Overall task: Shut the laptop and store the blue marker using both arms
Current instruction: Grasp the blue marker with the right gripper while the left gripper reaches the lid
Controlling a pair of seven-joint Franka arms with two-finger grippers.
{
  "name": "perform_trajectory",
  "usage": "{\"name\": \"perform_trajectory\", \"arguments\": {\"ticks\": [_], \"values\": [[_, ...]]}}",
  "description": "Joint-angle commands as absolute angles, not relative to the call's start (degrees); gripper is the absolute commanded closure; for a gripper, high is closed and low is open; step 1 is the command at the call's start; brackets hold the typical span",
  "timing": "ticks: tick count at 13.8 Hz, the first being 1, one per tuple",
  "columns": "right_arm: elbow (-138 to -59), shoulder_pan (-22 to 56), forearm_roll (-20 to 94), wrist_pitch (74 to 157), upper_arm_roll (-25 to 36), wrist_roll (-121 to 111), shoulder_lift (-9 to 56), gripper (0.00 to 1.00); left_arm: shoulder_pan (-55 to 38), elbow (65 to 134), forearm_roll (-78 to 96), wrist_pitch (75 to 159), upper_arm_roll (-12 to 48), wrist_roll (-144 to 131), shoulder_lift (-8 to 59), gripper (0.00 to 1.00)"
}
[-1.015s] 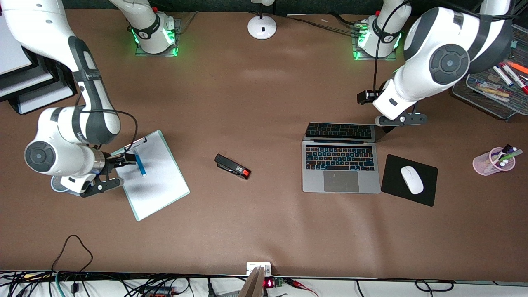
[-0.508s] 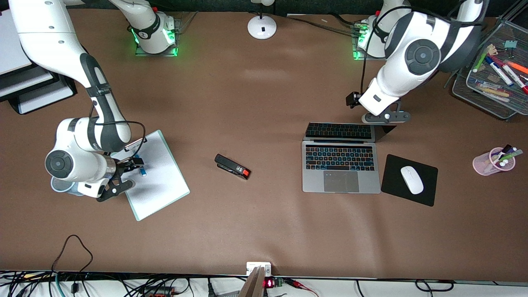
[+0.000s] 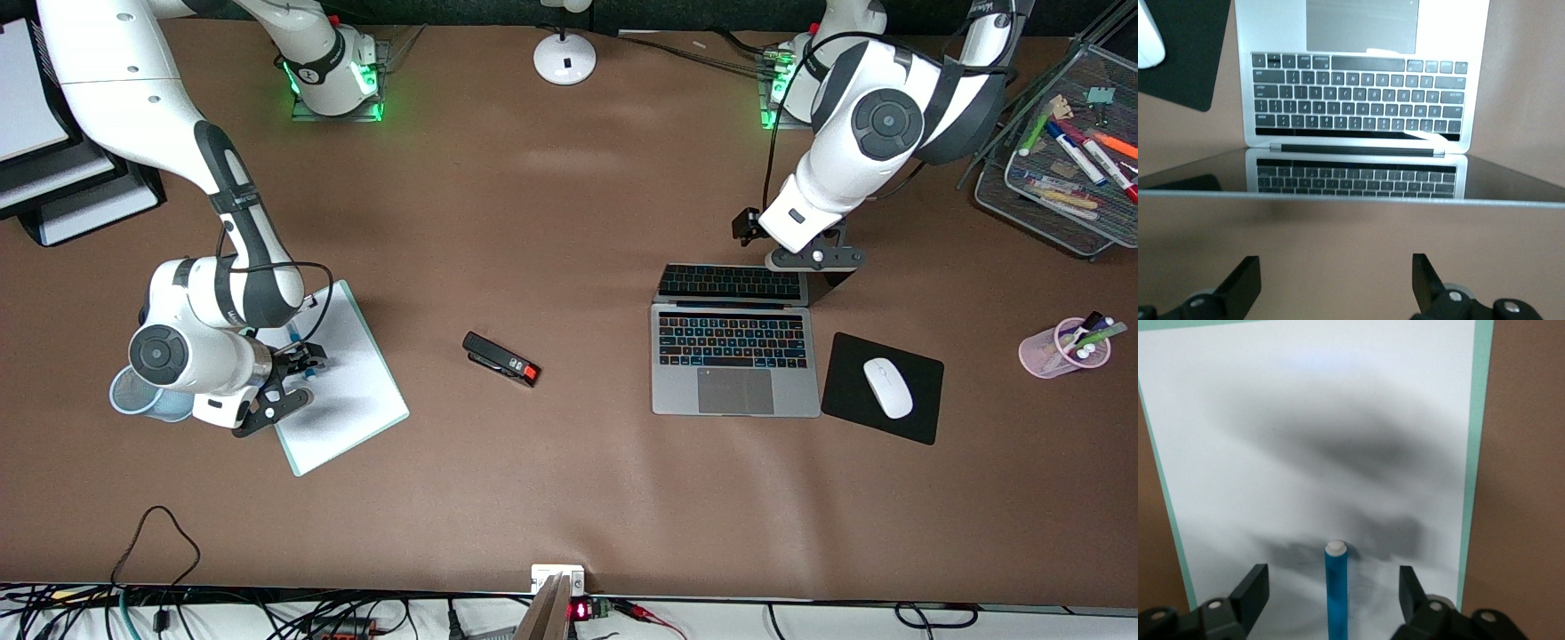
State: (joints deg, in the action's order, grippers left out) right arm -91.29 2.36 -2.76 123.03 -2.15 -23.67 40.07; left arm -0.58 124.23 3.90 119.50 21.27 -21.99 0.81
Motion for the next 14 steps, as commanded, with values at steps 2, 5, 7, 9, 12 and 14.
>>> {"name": "perform_trajectory", "arguments": {"ticks": [2, 5, 7, 9, 12, 14], "values": [[-90.4, 2.3, -3.4, 123.4, -2.1, -23.6, 41.1, 0.22, -0.4, 124.2, 4.0, 121.3, 21.8, -21.4, 2.6, 0.0], [-90.4, 2.0, -3.5, 124.1, -2.1, -23.6, 41.7, 0.22, -0.4, 124.3, 4.0, 123.5, 22.1, -21.3, 3.5, 0.0], [-90.4, 2.0, -3.7, 124.1, -2.0, -23.6, 42.1, 0.22, -0.4, 124.1, 4.0, 125.2, 22.1, -21.3, 4.8, 0.0], [-90.4, 1.9, -3.8, 124.0, -1.9, -23.6, 42.1, 0.29, -0.4, 123.4, 3.7, 126.0, 22.1, -21.3, 6.7, 0.0], [-90.4, 1.8, -3.4, 124.0, -1.9, -23.6, 42.2, 0.31, -0.4, 121.6, 1.8, 127.0, 22.1, -21.4, 8.7, 0.0], [-90.4, 1.8, -3.4, 123.9, -1.9, -23.6, 42.2, 0.4, -0.3, 119.7, 1.8, 127.1, 22.0, -21.4, 10.3, 0.0]]}}
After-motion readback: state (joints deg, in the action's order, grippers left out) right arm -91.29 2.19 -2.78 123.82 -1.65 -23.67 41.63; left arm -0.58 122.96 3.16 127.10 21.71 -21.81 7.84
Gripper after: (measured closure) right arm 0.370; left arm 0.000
